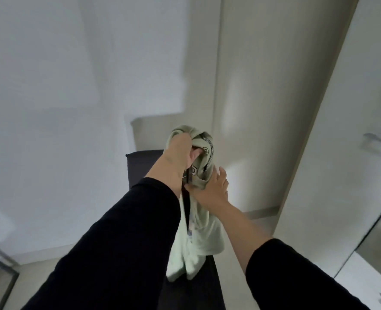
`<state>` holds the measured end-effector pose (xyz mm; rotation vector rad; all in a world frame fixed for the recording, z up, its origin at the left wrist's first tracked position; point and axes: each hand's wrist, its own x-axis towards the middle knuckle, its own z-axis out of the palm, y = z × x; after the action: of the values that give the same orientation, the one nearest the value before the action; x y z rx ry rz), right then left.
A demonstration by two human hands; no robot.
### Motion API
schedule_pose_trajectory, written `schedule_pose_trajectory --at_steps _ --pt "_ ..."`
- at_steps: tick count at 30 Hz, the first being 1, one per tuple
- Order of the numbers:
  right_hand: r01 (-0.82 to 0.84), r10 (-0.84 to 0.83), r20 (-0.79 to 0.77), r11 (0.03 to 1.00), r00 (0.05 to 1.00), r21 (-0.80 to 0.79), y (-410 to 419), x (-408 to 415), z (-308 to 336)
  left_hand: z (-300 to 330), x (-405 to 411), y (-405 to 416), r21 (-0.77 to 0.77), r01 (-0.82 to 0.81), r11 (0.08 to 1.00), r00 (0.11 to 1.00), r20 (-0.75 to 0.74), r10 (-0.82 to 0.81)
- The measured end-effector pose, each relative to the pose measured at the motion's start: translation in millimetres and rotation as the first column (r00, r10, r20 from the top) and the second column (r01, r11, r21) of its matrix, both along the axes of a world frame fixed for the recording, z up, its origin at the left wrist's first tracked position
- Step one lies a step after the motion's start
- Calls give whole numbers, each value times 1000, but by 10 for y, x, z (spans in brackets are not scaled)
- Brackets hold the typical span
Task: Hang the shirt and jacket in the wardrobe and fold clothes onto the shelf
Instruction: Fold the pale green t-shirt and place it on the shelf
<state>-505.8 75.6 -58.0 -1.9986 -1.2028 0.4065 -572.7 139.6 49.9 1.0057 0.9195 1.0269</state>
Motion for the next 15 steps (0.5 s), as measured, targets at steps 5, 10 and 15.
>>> schedule_pose_trajectory --at_steps 5,10,15 --pt "86 -96 58 983 994 162 47 201 389 272 -278 122 158 -167 973 928 -308 209" --pt "77 -77 -11 949 997 305 152 417 1019 353 -737 149 534 -342 773 538 -563 627" --pt "-41 10 93 938 996 343 343 380 1542 419 -1044 241 678 -156 718 830 -304 467"
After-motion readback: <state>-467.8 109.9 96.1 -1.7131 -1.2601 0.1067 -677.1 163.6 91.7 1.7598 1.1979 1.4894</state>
